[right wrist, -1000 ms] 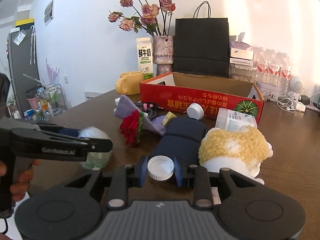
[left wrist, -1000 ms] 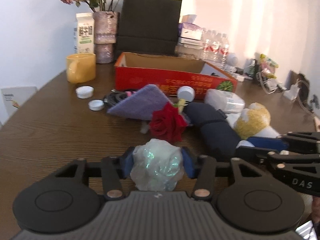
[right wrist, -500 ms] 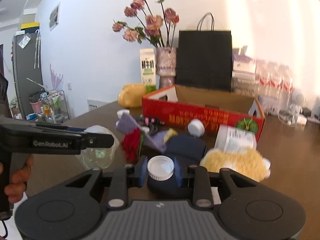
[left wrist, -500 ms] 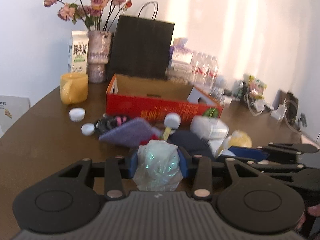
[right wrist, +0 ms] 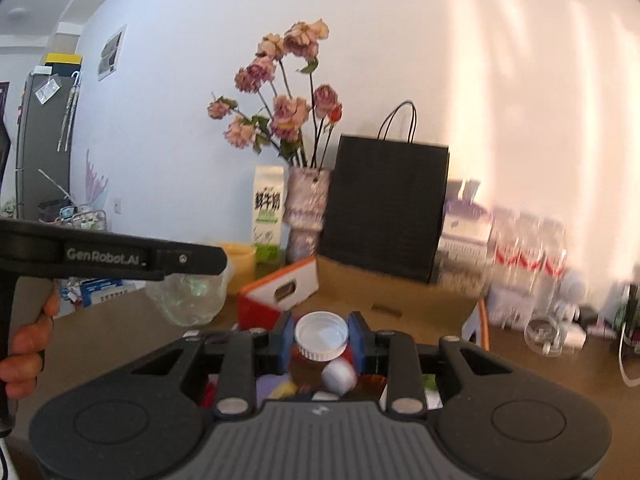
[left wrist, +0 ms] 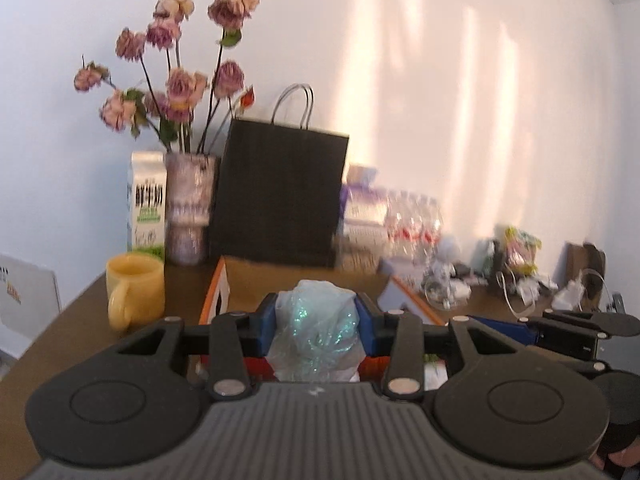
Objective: Organize objects
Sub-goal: 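Carry the bag and cap to the red box and release both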
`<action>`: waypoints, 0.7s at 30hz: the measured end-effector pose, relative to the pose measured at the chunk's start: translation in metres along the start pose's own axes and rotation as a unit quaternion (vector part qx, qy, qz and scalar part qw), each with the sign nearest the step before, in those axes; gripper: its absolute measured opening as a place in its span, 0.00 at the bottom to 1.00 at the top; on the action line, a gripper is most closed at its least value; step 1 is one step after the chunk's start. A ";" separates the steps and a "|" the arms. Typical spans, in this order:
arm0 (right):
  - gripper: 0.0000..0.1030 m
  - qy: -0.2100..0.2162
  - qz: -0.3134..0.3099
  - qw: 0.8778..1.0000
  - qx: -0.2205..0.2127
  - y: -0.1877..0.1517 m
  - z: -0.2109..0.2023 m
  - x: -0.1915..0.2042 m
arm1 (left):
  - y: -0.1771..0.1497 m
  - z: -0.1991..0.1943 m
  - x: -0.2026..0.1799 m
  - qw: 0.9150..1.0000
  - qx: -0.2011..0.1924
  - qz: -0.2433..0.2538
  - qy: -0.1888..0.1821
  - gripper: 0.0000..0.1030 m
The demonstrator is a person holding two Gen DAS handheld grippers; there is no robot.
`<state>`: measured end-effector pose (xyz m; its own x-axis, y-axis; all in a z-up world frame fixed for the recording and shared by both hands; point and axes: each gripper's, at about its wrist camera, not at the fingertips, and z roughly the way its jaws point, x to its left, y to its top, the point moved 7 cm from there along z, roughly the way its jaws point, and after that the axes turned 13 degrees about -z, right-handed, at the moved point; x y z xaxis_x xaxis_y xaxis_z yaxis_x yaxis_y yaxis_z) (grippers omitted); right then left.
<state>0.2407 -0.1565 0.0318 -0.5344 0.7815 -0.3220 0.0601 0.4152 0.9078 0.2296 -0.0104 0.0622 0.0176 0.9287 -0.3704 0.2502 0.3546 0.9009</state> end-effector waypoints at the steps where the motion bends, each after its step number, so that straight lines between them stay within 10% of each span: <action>1: 0.27 -0.007 -0.003 1.000 -0.002 0.005 0.007 -0.007 | 0.006 0.007 -0.001 1.000 -0.005 -0.002 0.005 0.40; 21: 0.27 -0.045 0.069 0.993 0.086 -0.005 0.167 -0.101 | 0.034 0.165 0.012 0.997 0.020 -0.019 0.067 0.40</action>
<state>0.4347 -0.1597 0.0153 -0.4332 0.8722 -0.2273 0.2746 0.3679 0.8884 0.3976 -0.0049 0.0510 -0.1224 0.9217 -0.3680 0.2876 0.3878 0.8757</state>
